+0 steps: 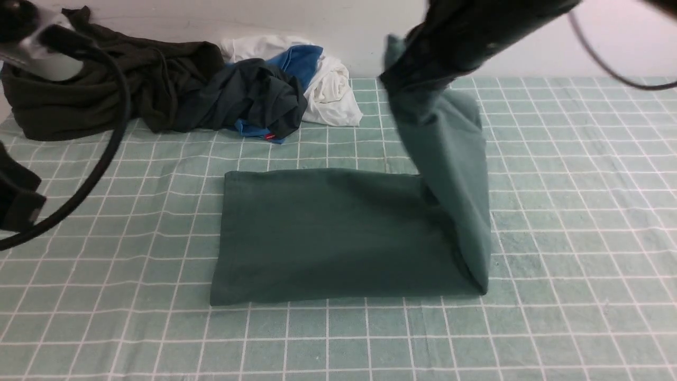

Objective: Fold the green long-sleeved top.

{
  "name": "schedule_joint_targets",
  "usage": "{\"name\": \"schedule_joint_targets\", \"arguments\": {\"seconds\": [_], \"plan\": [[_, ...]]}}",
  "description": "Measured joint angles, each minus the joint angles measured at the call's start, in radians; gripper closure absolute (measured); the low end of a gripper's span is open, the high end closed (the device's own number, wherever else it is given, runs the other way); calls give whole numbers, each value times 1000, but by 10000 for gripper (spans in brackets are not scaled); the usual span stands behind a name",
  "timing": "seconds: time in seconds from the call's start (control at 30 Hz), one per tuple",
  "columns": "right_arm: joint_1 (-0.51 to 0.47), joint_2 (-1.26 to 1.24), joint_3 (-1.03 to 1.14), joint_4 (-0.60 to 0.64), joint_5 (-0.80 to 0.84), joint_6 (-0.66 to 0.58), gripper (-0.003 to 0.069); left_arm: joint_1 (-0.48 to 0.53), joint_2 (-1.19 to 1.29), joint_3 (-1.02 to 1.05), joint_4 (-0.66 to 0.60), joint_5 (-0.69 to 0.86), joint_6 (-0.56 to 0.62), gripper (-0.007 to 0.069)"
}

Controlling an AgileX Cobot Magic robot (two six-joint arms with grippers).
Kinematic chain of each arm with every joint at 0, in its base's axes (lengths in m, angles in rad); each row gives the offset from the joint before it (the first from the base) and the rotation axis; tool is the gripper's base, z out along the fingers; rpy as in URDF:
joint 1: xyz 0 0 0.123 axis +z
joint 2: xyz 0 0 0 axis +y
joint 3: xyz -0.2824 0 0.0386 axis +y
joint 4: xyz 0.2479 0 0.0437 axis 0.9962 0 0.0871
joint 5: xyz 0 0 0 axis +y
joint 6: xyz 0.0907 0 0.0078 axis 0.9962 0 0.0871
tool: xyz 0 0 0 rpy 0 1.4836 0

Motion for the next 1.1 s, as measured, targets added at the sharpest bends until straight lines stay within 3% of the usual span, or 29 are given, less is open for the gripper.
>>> {"name": "schedule_joint_targets", "arguments": {"seconds": [0.2, 0.4, 0.5, 0.67, 0.83, 0.93, 1.1], "plan": [[145, 242, -140, 6, -31, 0, 629, 0, -87, 0, 0, 7, 0, 628], [186, 414, -242, 44, -77, 3, 611, 0, -146, 61, 0, 7, 0, 628], [186, 448, -278, 83, -75, 3, 550, 0, -184, 146, 0, 6, -2, 628], [179, 420, -398, 91, 66, 3, 302, 0, -342, 360, 3, -61, -40, 628], [143, 367, -472, 44, 225, 3, 195, 0, -566, 535, 33, -124, -111, 628], [123, 323, -465, 41, 238, 2, 198, 0, -670, 600, 46, -149, -141, 628], [87, 137, -317, 73, 242, -23, 315, 0, -869, 695, 70, -173, -156, 628]]}}
